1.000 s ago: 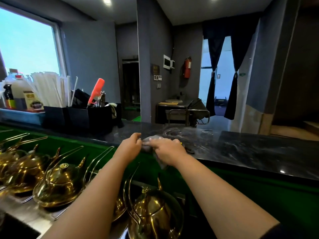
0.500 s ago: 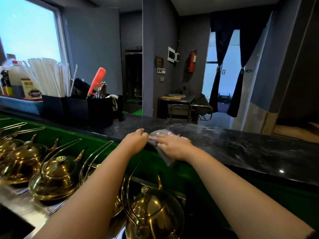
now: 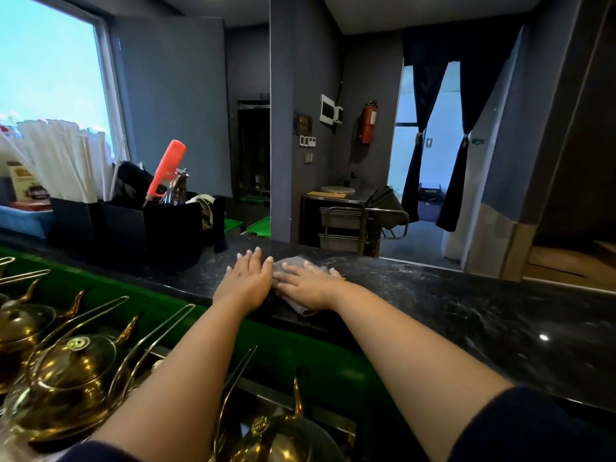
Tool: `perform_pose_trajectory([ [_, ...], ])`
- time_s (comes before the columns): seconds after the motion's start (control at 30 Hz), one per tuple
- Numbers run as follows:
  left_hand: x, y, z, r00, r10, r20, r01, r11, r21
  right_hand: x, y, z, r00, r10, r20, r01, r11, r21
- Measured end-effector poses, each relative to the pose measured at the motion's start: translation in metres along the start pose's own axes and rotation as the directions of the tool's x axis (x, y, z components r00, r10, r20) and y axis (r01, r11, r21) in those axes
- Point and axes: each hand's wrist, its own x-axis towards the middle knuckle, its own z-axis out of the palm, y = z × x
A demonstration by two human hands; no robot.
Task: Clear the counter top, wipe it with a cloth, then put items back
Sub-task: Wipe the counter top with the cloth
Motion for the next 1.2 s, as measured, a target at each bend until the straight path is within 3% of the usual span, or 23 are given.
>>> perform_pose_trajectory([
  [0.1, 0.008, -0.005, 0.009, 1.0, 0.021, 0.004, -0.022, 0.995, 0.1, 0.025, 0.026, -0.006, 0.999, 0.047, -0.007, -0.046, 0.997, 0.063],
  [0.17, 0.008, -0.005, 0.008, 1.0, 0.027, 0.009, -0.028, 0.994, 0.103, 0.042, 0.05, -0.008, 0.983, 0.184, 0.008, -0.183, 0.968, 0.172],
  [0.33, 0.008, -0.004, 0.008, 0.998, 0.055, 0.035, -0.06, 0.985, 0.161, 0.061, 0.083, -0.015, 0.826, 0.563, -0.029, -0.552, 0.818, 0.16],
  [0.4, 0.01, -0.004, 0.009, 0.995, 0.076, 0.056, -0.087, 0.97, 0.229, 0.057, 0.057, -0.017, 0.871, 0.491, -0.018, -0.486, 0.866, 0.118],
  [0.5, 0.011, -0.003, 0.009, 0.995, 0.08, 0.061, -0.093, 0.961, 0.262, 0.066, 0.027, -0.012, 0.995, 0.098, -0.009, -0.098, 0.994, 0.038],
  [0.53, 0.01, -0.003, 0.008, 0.995, 0.077, 0.06, -0.09, 0.962, 0.259, 0.07, 0.028, -0.009, 1.0, 0.018, 0.006, -0.018, 1.0, 0.023],
  [0.6, 0.008, -0.001, 0.007, 0.995, 0.081, 0.059, -0.093, 0.968, 0.235, 0.071, 0.038, -0.01, 1.0, -0.003, 0.007, 0.003, 1.0, 0.006],
  [0.7, 0.007, -0.002, 0.006, 0.996, 0.083, 0.037, -0.088, 0.981, 0.172, 0.07, 0.074, -0.009, 0.97, 0.244, -0.018, -0.241, 0.966, 0.095],
  [0.8, 0.005, -0.002, 0.007, 0.998, 0.065, 0.009, -0.066, 0.993, 0.093, 0.051, 0.109, -0.013, 0.835, 0.551, -0.017, -0.539, 0.823, 0.179],
  [0.87, 0.005, -0.002, 0.007, 0.997, 0.079, 0.003, -0.079, 0.992, 0.102, 0.031, 0.108, -0.017, 0.765, 0.644, -0.02, -0.632, 0.756, 0.172],
  [0.97, 0.007, -0.004, 0.007, 0.994, 0.107, 0.024, -0.11, 0.979, 0.172, 0.022, 0.082, -0.016, 0.839, 0.543, 0.011, -0.541, 0.833, 0.118],
  [1.07, 0.004, 0.0, 0.006, 0.998, 0.062, -0.002, -0.061, 0.994, 0.093, 0.011, 0.063, -0.002, 0.957, 0.288, 0.041, -0.29, 0.956, 0.036],
  [1.2, 0.009, 0.026, 0.007, 0.999, 0.03, -0.036, -0.03, 1.0, 0.0, -0.023, 0.06, 0.003, 0.999, 0.038, 0.021, -0.039, 0.998, 0.04],
])
